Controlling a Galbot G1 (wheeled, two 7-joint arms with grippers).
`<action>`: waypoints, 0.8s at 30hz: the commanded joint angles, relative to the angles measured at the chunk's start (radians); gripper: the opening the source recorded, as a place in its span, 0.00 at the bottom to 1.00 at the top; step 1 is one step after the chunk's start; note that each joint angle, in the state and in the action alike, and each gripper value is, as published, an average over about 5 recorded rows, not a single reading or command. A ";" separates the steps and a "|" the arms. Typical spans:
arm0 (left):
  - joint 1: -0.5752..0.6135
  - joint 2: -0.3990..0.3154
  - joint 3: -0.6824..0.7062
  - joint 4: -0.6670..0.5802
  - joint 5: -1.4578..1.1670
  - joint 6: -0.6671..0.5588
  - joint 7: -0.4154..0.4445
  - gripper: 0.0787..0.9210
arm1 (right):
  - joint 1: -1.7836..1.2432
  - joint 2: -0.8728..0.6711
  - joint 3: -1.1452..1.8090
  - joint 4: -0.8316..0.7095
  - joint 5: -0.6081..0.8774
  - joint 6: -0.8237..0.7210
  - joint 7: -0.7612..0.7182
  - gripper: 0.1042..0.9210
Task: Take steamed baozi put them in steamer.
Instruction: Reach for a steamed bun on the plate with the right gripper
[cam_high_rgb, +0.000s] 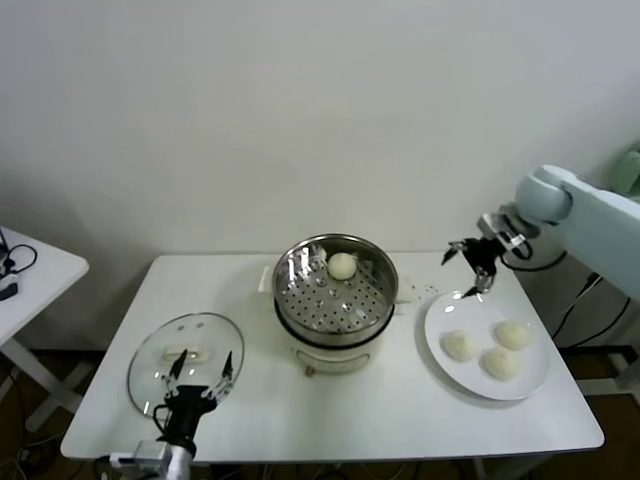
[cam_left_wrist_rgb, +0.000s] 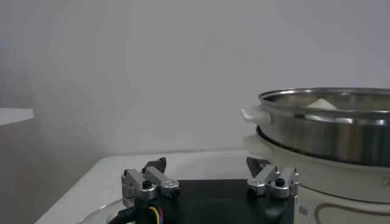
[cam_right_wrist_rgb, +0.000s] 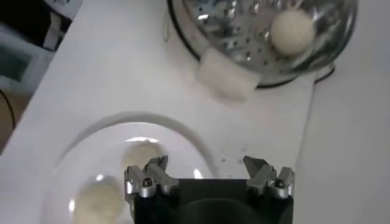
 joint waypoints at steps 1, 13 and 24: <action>0.005 0.001 0.001 0.000 0.004 0.001 0.001 0.88 | -0.219 -0.059 0.101 -0.013 -0.018 -0.072 0.000 0.88; 0.024 -0.004 -0.003 0.008 0.013 -0.003 0.003 0.88 | -0.283 0.090 0.142 -0.139 -0.186 -0.016 0.016 0.88; 0.014 0.005 -0.025 0.012 -0.002 0.003 0.004 0.88 | -0.298 0.147 0.171 -0.197 -0.239 0.003 0.016 0.88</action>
